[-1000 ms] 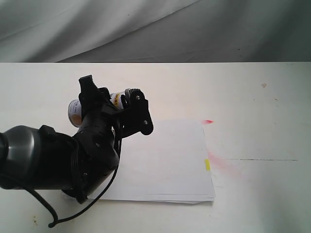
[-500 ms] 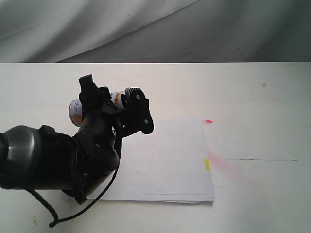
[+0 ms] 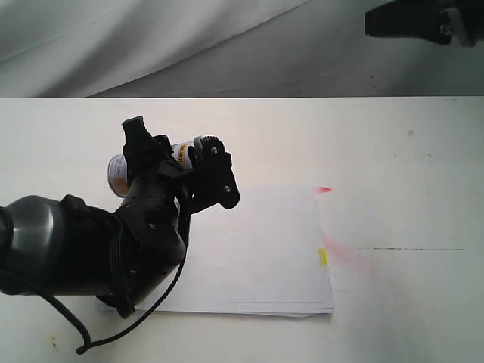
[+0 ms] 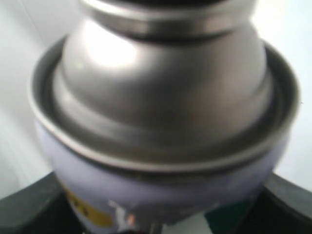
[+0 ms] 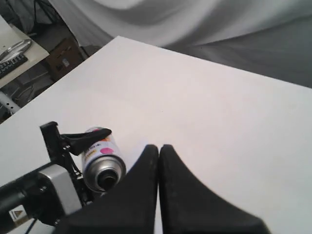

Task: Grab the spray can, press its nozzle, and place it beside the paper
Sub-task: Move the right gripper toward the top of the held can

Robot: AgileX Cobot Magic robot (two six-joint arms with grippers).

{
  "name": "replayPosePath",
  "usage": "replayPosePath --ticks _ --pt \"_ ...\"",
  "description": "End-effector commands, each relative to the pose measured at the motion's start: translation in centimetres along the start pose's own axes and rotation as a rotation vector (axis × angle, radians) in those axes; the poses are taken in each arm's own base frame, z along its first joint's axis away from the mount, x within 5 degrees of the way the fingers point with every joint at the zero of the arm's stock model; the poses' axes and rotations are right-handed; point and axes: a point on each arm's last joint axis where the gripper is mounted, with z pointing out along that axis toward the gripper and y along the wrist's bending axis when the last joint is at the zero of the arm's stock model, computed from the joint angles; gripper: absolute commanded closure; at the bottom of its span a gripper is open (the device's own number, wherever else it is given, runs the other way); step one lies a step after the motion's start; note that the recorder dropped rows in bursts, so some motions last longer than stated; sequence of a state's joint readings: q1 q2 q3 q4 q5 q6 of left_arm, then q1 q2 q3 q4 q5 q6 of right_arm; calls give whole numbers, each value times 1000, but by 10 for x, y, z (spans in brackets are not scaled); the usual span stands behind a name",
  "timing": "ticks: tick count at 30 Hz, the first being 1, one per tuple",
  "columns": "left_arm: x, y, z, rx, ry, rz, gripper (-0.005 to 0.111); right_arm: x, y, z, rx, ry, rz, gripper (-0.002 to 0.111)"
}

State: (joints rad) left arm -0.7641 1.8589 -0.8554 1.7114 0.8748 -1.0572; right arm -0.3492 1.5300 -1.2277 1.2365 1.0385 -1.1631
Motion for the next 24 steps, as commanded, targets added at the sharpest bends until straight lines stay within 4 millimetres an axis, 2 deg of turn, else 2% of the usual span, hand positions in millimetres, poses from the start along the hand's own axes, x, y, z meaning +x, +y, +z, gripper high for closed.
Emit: replayPosePath --ticks 1,6,13,20,24 --pt "-4 8 -3 -51 -15 -11 107 18 -24 26 -78 64 35 108" --pt "-4 8 -3 -51 -15 -11 107 33 -24 62 -142 130 21 108" --pt "-4 8 -3 -51 -15 -11 107 45 1 107 -166 188 -16 108" --pt "-4 8 -3 -51 -15 -11 107 50 20 128 -160 207 -117 108" --pt "-4 8 -3 -51 -15 -11 107 59 31 133 -186 288 -188 108"
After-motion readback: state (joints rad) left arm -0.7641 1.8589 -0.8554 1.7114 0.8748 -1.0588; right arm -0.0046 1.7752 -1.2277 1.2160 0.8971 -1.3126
